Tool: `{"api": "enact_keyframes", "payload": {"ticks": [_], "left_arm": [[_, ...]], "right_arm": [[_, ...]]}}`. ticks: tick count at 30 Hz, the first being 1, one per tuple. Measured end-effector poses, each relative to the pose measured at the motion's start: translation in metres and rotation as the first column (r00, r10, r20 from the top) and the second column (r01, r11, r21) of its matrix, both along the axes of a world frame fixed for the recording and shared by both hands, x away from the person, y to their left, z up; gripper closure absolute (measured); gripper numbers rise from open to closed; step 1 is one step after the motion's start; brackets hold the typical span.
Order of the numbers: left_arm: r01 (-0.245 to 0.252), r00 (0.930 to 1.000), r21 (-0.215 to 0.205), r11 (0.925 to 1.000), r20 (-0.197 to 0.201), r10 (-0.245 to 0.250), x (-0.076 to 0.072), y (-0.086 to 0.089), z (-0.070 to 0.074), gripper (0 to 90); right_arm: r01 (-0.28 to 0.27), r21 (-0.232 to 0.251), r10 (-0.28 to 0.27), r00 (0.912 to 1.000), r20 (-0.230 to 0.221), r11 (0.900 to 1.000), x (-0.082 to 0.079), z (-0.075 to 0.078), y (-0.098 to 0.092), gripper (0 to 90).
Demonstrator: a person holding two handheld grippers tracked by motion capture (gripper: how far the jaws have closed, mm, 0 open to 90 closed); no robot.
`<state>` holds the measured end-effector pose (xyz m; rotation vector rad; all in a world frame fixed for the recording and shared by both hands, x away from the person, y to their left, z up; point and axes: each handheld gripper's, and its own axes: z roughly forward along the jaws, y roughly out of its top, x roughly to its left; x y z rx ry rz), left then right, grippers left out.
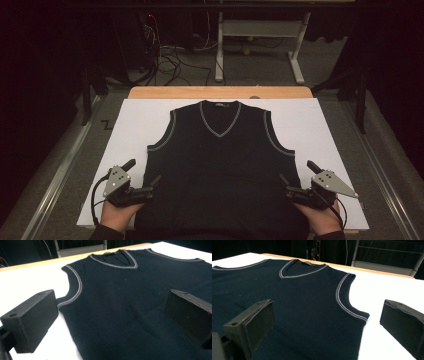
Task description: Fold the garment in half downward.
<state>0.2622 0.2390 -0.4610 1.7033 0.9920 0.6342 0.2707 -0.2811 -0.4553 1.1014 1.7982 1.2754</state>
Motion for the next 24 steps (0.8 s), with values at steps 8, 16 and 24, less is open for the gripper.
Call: {"api": "enact_keyframes", "payload": {"ticks": [8, 16, 24], "left_arm": [[-0.005, 0.9999, -0.022, 0.9998, -0.014, 0.004, 0.007, 0.003, -0.001, 0.0], [0.015, 0.9996, -0.037, 0.9992, -0.022, -0.016, 0.011, 0.003, -0.002, 0.0], [0.022, 0.9997, -0.057, 0.9981, -0.012, -0.023, 0.012, 0.003, -0.002, 0.0]], "right_arm": [[0.006, 0.018, -0.006, 1.0000, 0.007, 1.000, 0.001, 0.001, -0.003, 0.0], [0.005, 0.015, -0.005, 0.9999, 0.014, 1.000, 0.000, 0.001, -0.002, 0.0], [-0.003, 0.012, 0.003, 0.9999, 0.011, 1.000, 0.001, 0.002, -0.001, 0.1]]}}
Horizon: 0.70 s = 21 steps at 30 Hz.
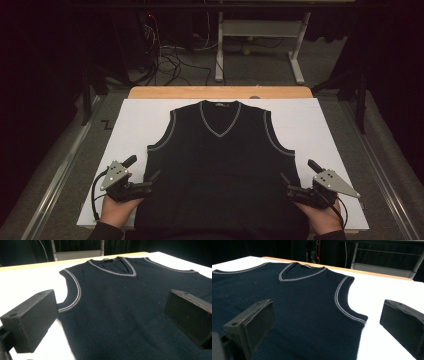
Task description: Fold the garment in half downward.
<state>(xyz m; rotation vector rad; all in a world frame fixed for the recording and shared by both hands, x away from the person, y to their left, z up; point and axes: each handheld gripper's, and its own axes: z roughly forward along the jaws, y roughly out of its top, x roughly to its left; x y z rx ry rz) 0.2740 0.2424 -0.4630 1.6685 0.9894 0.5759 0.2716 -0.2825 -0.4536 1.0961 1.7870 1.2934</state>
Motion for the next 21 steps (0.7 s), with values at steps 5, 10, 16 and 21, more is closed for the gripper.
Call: {"api": "enact_keyframes", "payload": {"ticks": [5, 10, 16, 21], "left_arm": [[0.002, 1.0000, -0.004, 1.0000, -0.009, -0.002, 0.0008, 0.0002, 0.0002, 0.0], [-0.004, 0.9999, -0.012, 0.9999, -0.012, 0.004, 0.0016, 0.0010, 0.0001, 0.0], [0.003, 0.9998, -0.024, 0.9997, -0.021, -0.003, 0.0030, -0.0008, 0.0002, 0.0], [-0.003, 0.9995, -0.012, 0.9999, -0.030, 0.003, 0.0069, -0.0029, -0.0002, 0.0]], "right_arm": [[0.008, -0.009, -0.008, 0.9999, -0.011, 1.000, 0.0020, 0.0003, 0.0005, 0.1], [0.015, -0.020, -0.016, 0.9993, -0.035, 1.000, 0.0042, -0.0002, -0.0012, 0.1], [0.020, -0.041, -0.023, 0.9975, -0.067, 0.999, 0.0066, -0.0020, -0.0014, 0.1], [0.025, -0.059, -0.031, 0.9940, -0.105, 0.998, 0.0099, -0.0051, -0.0022, 0.1]]}}
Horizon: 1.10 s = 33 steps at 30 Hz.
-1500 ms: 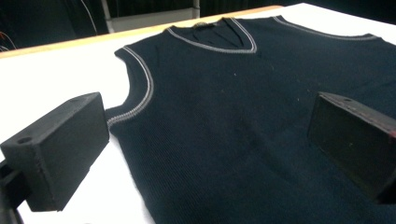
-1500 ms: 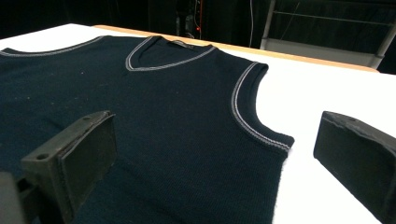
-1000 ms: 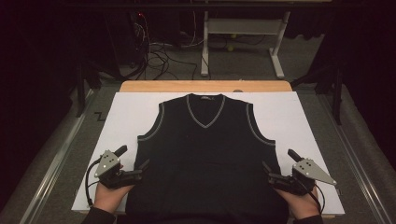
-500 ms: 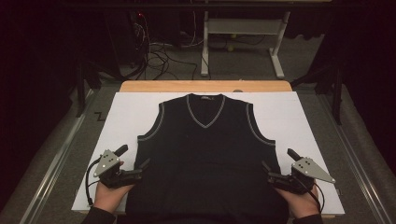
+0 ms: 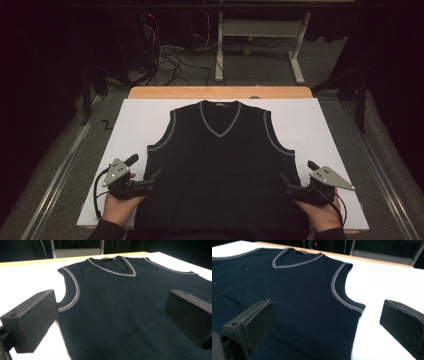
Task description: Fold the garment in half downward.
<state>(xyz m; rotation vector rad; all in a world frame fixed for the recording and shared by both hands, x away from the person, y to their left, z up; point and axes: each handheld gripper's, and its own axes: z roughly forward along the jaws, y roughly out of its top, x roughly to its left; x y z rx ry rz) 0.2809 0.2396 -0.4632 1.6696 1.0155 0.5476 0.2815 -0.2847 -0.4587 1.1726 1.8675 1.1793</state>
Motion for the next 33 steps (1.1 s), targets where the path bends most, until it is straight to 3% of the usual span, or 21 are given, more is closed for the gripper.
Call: {"api": "enact_keyframes", "payload": {"ticks": [12, 33], "left_arm": [[-0.008, 0.9987, 0.025, 0.9996, -0.049, 0.010, 0.003, 0.003, -0.001, 0.0], [-0.012, 0.9956, 0.016, 0.9998, -0.093, 0.013, 0.004, 0.010, -0.002, 0.0]], "right_arm": [[0.020, -0.016, -0.021, 0.9967, -0.078, 1.000, 0.000, -0.002, -0.004, 0.1], [0.030, -0.029, -0.033, 0.9930, -0.114, 0.999, -0.004, -0.001, -0.001, 0.2]]}}
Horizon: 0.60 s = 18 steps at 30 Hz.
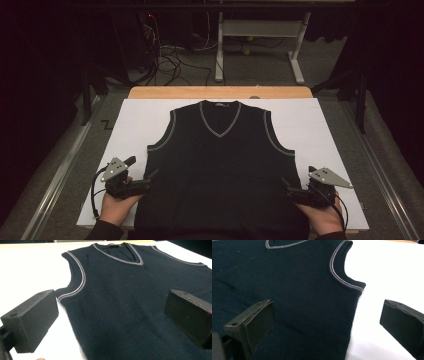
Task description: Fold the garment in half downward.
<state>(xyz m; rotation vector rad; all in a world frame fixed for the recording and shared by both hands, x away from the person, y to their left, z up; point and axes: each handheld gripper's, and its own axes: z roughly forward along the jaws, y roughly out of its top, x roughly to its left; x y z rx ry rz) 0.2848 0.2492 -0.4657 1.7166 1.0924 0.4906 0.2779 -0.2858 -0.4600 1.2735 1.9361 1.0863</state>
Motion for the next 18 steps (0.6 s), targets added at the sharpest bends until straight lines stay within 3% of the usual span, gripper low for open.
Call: {"api": "enact_keyframes", "payload": {"ticks": [13, 16, 18], "left_arm": [[-0.004, 0.9997, 0.004, 1.0000, -0.024, 0.004, 0.0018, 0.0001, -0.0036, 0.0], [-0.009, 0.9983, 0.018, 0.9998, -0.057, 0.010, 0.0044, -0.0004, -0.0055, 0.0], [-0.014, 0.9961, 0.049, 0.9987, -0.086, 0.018, 0.0073, -0.0015, -0.0075, 0.0]], "right_arm": [[0.007, 0.005, -0.007, 0.9998, -0.019, 1.000, 0.0014, -0.0018, -0.0011, 0.3], [0.011, 0.005, -0.011, 0.9992, -0.038, 1.000, 0.0039, -0.0034, -0.0011, 1.5], [0.012, 0.004, -0.012, 0.9991, -0.041, 1.000, 0.0047, -0.0036, -0.0010, 2.1]]}}
